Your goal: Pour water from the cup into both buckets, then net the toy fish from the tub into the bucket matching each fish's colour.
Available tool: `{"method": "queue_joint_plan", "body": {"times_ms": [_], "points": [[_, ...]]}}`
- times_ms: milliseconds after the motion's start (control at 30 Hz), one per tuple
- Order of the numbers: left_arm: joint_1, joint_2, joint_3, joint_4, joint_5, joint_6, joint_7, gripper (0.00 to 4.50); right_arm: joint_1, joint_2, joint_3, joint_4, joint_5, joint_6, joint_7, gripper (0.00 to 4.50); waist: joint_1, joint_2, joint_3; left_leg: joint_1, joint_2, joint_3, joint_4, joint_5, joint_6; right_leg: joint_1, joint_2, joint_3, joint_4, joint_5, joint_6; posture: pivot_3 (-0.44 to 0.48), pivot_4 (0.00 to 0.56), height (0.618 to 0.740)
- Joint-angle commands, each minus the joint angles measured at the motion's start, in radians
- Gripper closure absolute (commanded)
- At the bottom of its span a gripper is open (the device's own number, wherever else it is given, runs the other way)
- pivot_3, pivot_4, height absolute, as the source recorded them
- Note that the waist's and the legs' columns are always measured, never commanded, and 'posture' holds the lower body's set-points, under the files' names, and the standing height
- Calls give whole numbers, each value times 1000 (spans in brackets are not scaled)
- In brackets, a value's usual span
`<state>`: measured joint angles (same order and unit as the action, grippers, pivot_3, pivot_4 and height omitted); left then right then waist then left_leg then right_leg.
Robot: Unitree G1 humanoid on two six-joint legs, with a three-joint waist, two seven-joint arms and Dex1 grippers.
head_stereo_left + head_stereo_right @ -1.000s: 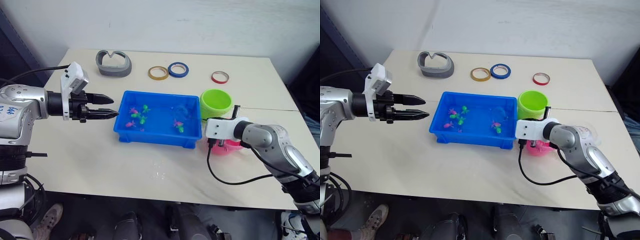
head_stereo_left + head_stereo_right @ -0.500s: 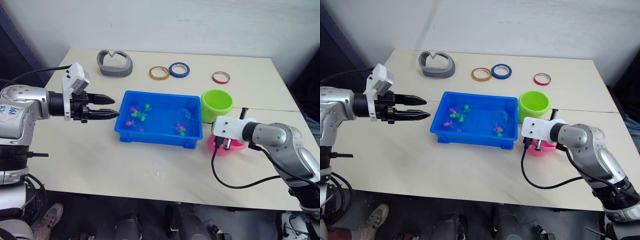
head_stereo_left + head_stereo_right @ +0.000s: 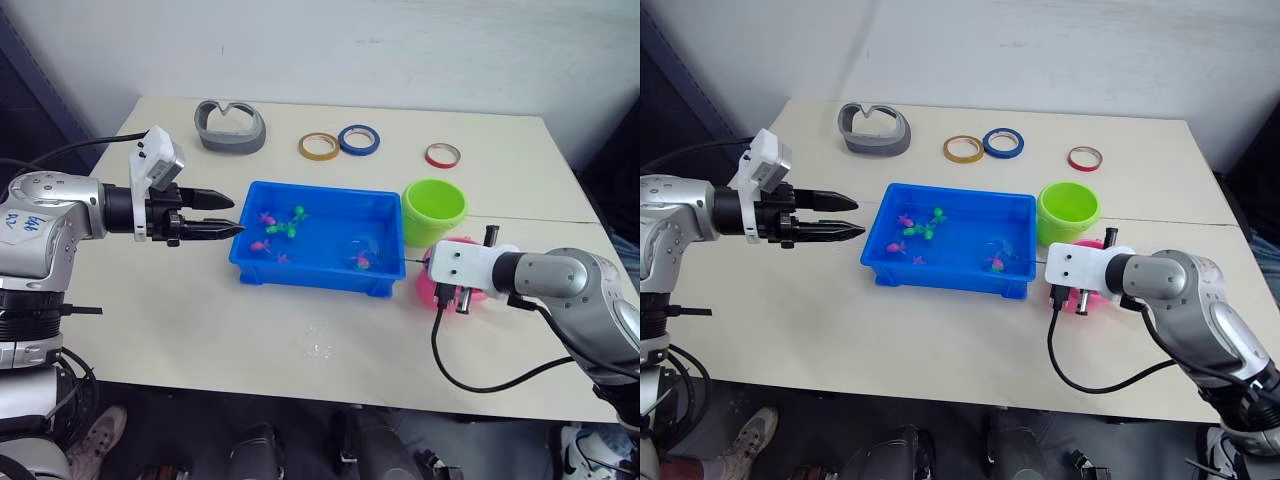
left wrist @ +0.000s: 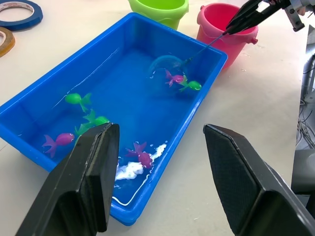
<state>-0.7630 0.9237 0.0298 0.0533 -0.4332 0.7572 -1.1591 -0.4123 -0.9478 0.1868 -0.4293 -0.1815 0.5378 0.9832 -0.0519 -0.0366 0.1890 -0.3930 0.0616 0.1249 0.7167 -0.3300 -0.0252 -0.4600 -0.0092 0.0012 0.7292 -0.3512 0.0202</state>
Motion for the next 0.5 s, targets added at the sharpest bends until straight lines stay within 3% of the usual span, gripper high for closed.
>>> {"method": "queue_joint_plan", "body": {"times_ms": [33, 267, 500], "points": [[-3, 10, 24, -14, -11, -8, 1, 1477, 1, 6, -54, -31, 51, 124, 16, 4500, 0, 0, 0, 0, 0, 0, 0, 0, 0, 0, 0, 0, 0, 0, 0, 0, 150, 693], [2, 9, 27, -17, -12, -8, 5, 1477, -65, 118, -113, -22, 158, 378, -59, 4500, -3, 0, 0, 0, 0, 0, 0, 0, 0, 0, 0, 0, 1, 0, 0, 0, 150, 693], [5, 12, 31, -20, -13, -6, 6, 1477, -108, 159, -147, -14, 255, 543, -106, 4500, -3, 0, 0, 0, 0, 0, 0, 0, 0, 0, 0, 0, 1, 0, 0, 0, 150, 693]]}}
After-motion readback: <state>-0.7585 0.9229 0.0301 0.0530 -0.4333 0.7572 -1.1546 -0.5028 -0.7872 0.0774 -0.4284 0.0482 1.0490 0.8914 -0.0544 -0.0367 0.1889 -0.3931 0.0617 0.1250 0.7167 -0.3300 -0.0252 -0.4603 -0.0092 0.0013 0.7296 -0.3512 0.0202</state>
